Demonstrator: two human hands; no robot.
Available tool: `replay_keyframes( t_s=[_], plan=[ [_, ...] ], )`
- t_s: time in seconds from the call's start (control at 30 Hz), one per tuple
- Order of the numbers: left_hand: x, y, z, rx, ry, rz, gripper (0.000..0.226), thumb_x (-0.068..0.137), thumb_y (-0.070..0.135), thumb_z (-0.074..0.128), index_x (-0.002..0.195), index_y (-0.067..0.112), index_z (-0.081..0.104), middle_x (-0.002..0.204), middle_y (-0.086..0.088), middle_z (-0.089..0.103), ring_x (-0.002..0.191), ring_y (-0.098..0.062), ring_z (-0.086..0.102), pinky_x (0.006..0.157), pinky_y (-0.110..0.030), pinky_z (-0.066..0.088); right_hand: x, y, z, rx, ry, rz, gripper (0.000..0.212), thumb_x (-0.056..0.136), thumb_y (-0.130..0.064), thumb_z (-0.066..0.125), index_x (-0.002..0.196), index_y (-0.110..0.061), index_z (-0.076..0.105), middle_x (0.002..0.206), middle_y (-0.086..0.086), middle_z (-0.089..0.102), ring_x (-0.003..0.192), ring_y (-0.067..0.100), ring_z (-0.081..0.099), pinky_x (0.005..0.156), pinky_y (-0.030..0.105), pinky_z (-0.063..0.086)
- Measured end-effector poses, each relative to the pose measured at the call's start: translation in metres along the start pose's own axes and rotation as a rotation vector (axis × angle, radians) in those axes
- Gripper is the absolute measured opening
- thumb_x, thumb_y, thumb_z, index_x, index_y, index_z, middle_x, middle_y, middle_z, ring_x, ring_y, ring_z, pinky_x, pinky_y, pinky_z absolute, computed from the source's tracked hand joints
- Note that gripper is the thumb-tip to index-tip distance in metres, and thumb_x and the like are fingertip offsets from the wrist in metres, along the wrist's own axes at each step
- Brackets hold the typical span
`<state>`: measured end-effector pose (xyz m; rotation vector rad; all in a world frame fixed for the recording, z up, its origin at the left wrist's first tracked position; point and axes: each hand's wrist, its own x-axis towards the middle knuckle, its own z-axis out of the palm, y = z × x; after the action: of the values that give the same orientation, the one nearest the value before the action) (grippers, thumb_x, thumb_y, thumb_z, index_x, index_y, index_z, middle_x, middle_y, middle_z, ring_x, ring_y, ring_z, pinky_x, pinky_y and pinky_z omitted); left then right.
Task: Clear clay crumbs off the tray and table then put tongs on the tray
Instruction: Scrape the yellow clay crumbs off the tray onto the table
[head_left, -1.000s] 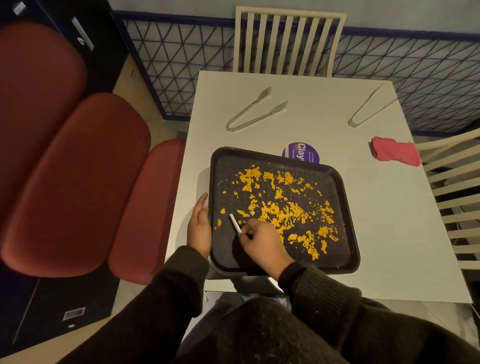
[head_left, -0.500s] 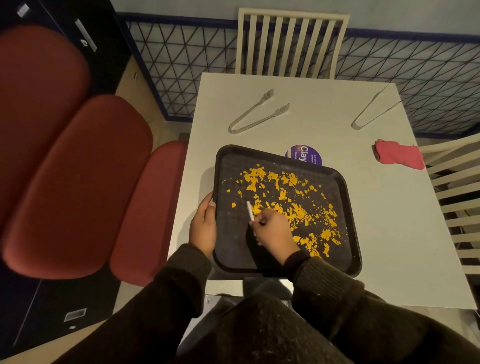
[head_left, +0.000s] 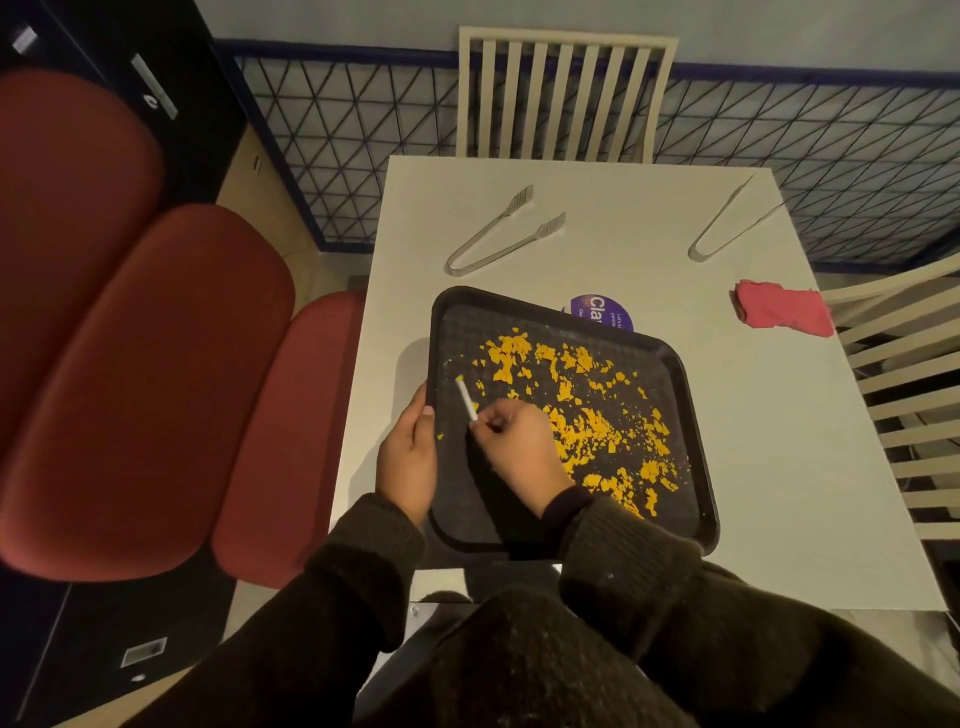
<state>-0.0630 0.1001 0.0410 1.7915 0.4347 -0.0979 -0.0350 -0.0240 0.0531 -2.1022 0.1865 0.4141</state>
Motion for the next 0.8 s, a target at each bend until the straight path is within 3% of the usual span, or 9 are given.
replay_keyframes(
  t_s=[0.07, 0.17, 0.23, 0.3, 0.4, 0.5, 0.63, 0.8],
  plan=[
    [0.0, 0.002, -0.001, 0.019, -0.006, 0.006, 0.042, 0.105, 0.019, 0.03, 0.142, 0.029, 0.048, 0.123, 0.02, 0.054, 0.104, 0.015, 0.05, 0.088, -0.003, 0.034, 0.011, 0.007, -0.011, 0.028, 0.069, 0.075, 0.019, 0.087, -0.011, 0.062, 0.071, -0.021, 0.057, 0.072, -0.001, 0.06, 0.063, 0.017, 0.058, 0.062, 0.036, 0.057],
    [0.004, 0.001, -0.001, 0.017, -0.011, -0.005, 0.042, 0.106, 0.022, 0.03, 0.143, 0.031, 0.046, 0.125, 0.021, 0.053, 0.109, 0.008, 0.051, 0.091, -0.005, 0.034, 0.014, 0.019, -0.028, 0.045, 0.173, 0.143, 0.027, 0.086, -0.009, 0.061, 0.064, -0.023, 0.054, 0.069, 0.001, 0.06, 0.064, 0.023, 0.061, 0.068, 0.046, 0.059],
    [0.006, 0.001, -0.001, 0.008, -0.016, -0.014, 0.042, 0.106, 0.024, 0.03, 0.144, 0.032, 0.046, 0.13, 0.018, 0.055, 0.119, -0.001, 0.051, 0.1, -0.014, 0.037, 0.012, 0.018, -0.031, 0.061, 0.203, 0.118, 0.02, 0.086, -0.011, 0.061, 0.069, -0.02, 0.058, 0.074, 0.004, 0.063, 0.065, 0.021, 0.061, 0.064, 0.04, 0.059],
    [0.008, 0.002, 0.0, -0.014, -0.007, -0.032, 0.042, 0.106, 0.025, 0.029, 0.145, 0.03, 0.044, 0.14, 0.012, 0.053, 0.126, -0.004, 0.047, 0.107, -0.021, 0.035, 0.005, 0.006, -0.024, 0.067, 0.13, 0.065, 0.012, 0.087, -0.013, 0.062, 0.077, -0.019, 0.061, 0.078, 0.003, 0.065, 0.061, 0.015, 0.059, 0.057, 0.032, 0.056],
    [0.009, 0.008, -0.001, -0.051, 0.023, -0.051, 0.042, 0.106, 0.024, 0.028, 0.146, 0.025, 0.043, 0.143, 0.009, 0.048, 0.127, -0.002, 0.041, 0.106, -0.02, 0.03, -0.011, -0.009, -0.004, 0.037, -0.033, 0.0, 0.016, 0.085, -0.013, 0.064, 0.075, -0.024, 0.058, 0.072, 0.001, 0.063, 0.055, 0.013, 0.056, 0.053, 0.031, 0.052],
    [0.01, 0.015, 0.0, -0.064, 0.028, -0.042, 0.042, 0.107, 0.027, 0.025, 0.145, 0.025, 0.042, 0.13, 0.014, 0.048, 0.123, 0.0, 0.041, 0.101, -0.017, 0.03, -0.028, -0.007, 0.009, -0.002, -0.116, -0.019, 0.012, 0.08, -0.012, 0.064, 0.076, -0.022, 0.059, 0.061, -0.005, 0.055, 0.052, 0.011, 0.052, 0.053, 0.029, 0.049],
    [0.011, 0.017, 0.0, -0.041, 0.022, -0.048, 0.043, 0.107, 0.031, 0.023, 0.143, 0.029, 0.045, 0.125, 0.016, 0.05, 0.118, -0.001, 0.045, 0.099, -0.018, 0.032, -0.031, 0.001, 0.011, -0.077, -0.121, -0.073, 0.003, 0.081, -0.01, 0.064, 0.083, -0.012, 0.063, 0.061, -0.01, 0.051, 0.055, 0.006, 0.048, 0.052, 0.018, 0.041],
    [0.011, 0.013, -0.001, -0.01, 0.018, -0.05, 0.042, 0.106, 0.034, 0.024, 0.14, 0.032, 0.049, 0.125, 0.013, 0.055, 0.12, -0.006, 0.049, 0.102, -0.022, 0.035, -0.011, 0.007, 0.003, -0.092, -0.051, -0.002, 0.007, 0.085, -0.009, 0.06, 0.082, -0.014, 0.057, 0.068, 0.001, 0.058, 0.054, 0.018, 0.054, 0.051, 0.025, 0.046]
  ],
)
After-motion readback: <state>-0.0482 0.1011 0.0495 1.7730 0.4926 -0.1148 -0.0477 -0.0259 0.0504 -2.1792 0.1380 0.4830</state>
